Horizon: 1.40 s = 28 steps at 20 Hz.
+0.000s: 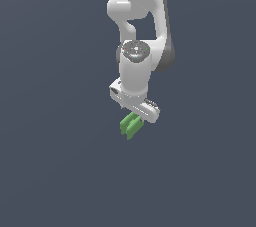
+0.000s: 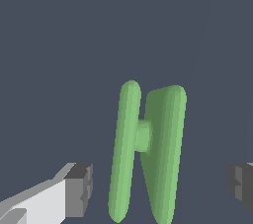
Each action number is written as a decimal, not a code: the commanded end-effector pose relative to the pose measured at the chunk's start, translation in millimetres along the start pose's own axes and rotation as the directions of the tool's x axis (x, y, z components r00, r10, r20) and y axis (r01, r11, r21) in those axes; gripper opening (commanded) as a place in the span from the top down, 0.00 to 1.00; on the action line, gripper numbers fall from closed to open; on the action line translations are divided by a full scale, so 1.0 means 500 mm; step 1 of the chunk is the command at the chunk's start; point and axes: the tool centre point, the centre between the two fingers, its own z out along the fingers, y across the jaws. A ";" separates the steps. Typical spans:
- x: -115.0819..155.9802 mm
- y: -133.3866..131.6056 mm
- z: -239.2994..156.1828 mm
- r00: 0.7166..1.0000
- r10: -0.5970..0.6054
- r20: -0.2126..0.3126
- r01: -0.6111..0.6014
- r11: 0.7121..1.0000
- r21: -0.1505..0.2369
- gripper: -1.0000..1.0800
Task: Pick up the object and move it to a goal position.
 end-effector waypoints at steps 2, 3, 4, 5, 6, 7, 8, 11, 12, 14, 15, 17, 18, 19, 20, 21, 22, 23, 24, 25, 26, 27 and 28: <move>0.000 -0.002 0.004 0.999 0.054 -0.001 -0.054 0.999 -0.001 0.04; 0.001 -0.002 0.005 0.998 0.066 -0.002 -0.066 0.998 -0.001 0.04; 0.001 -0.003 0.005 0.997 0.076 -0.002 -0.076 0.997 -0.001 0.04; 0.001 -0.003 0.006 0.996 0.084 -0.002 -0.084 0.996 -0.001 0.04; 0.001 -0.003 0.006 0.996 0.092 -0.003 -0.092 0.996 -0.001 0.04; 0.001 -0.004 0.007 0.995 0.098 -0.003 -0.098 0.995 -0.001 0.04; 0.001 -0.004 0.007 0.995 0.102 -0.003 -0.102 0.995 -0.001 0.04; 0.001 -0.004 0.008 0.994 0.108 -0.003 -0.108 0.994 -0.002 0.04; 0.001 -0.004 0.007 0.995 0.104 -0.003 -0.104 0.995 -0.002 0.04; 0.000 -0.004 0.010 0.995 0.104 -0.003 -0.104 0.995 -0.002 0.04; 0.000 -0.004 0.014 0.995 0.104 -0.003 -0.104 0.995 -0.002 0.04; 0.000 -0.003 0.026 0.994 0.105 -0.003 -0.105 0.994 -0.002 0.04; 0.000 -0.004 0.034 0.994 0.105 -0.003 -0.105 0.994 -0.002 0.04; 0.000 -0.003 0.043 0.994 0.106 -0.003 -0.106 0.994 -0.002 0.04; 0.000 -0.003 0.054 0.994 0.106 -0.003 -0.106 0.994 -0.002 0.04; -0.001 -0.002 0.065 0.994 0.107 -0.003 -0.107 0.994 -0.002 0.04; -0.001 -0.002 0.076 0.994 0.107 -0.003 -0.107 0.994 -0.002 0.04; -0.001 -0.002 0.084 0.994 0.108 -0.003 -0.108 0.994 -0.002 0.04; -0.001 -0.002 0.092 0.994 0.108 -0.003 -0.108 0.994 -0.002 0.04; -0.001 -0.002 0.098 0.994 0.108 -0.003 -0.108 0.994 -0.002 0.04; -0.001 -0.002 0.102 0.994 0.108 -0.003 -0.108 0.994 -0.002 0.04; 0.000 -0.002 0.105 0.994 0.109 -0.003 -0.109 0.994 -0.002 0.04; 0.000 -0.003 0.107 0.994 0.109 -0.003 -0.109 0.994 -0.002 0.04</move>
